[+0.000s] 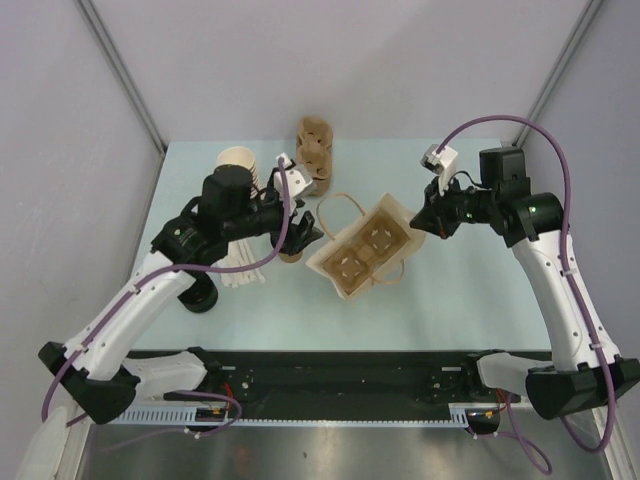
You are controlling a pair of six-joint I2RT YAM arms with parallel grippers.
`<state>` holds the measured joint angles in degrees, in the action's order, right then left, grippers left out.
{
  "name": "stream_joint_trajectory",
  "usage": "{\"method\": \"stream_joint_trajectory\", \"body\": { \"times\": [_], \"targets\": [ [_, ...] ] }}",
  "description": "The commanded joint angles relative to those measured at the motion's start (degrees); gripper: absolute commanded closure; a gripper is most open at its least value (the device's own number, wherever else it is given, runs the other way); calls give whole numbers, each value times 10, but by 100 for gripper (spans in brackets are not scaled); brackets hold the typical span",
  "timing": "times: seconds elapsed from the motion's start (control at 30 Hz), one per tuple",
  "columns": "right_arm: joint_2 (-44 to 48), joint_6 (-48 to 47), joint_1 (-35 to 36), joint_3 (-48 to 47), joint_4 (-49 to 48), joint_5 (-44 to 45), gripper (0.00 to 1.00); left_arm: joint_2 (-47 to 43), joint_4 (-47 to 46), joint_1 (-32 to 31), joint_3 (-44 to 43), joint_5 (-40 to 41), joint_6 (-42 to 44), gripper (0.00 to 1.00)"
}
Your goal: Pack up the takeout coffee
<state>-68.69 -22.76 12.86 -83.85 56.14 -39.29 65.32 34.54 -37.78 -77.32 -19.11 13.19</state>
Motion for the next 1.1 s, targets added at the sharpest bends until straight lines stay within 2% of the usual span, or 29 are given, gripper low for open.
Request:
{"method": "stream_joint_trajectory", "body": {
  "times": [0.0, 0.07, 0.2, 0.33, 0.47, 0.6, 0.83, 1.07],
  "targets": [
    [-33, 16, -46, -26, 18, -19, 100, 70, 49, 13, -91, 56, -34, 20],
    [-50, 7, -80, -32, 32, -34, 100, 97, 93, 24, -115, 75, -50, 18],
    [-63, -34, -120, -44, 75, -48, 100, 115, 99, 49, -105, 99, -73, 14],
    [-70, -87, -150, -41, 109, -46, 100, 135, 105, 98, -97, 77, -98, 5],
    [-76, -124, -187, -41, 130, -55, 100, 152, 116, 101, -79, 73, -78, 1],
    [-80, -133, -189, -41, 138, -56, 100, 197, 128, 102, -71, 135, -77, 0],
    [-82, -134, -189, -41, 139, -57, 100, 200, 47, 102, -14, 190, -68, 1],
    [-79, -127, -179, -41, 135, -48, 100, 237, 41, 99, -4, 185, -24, 1]
  ]
}}
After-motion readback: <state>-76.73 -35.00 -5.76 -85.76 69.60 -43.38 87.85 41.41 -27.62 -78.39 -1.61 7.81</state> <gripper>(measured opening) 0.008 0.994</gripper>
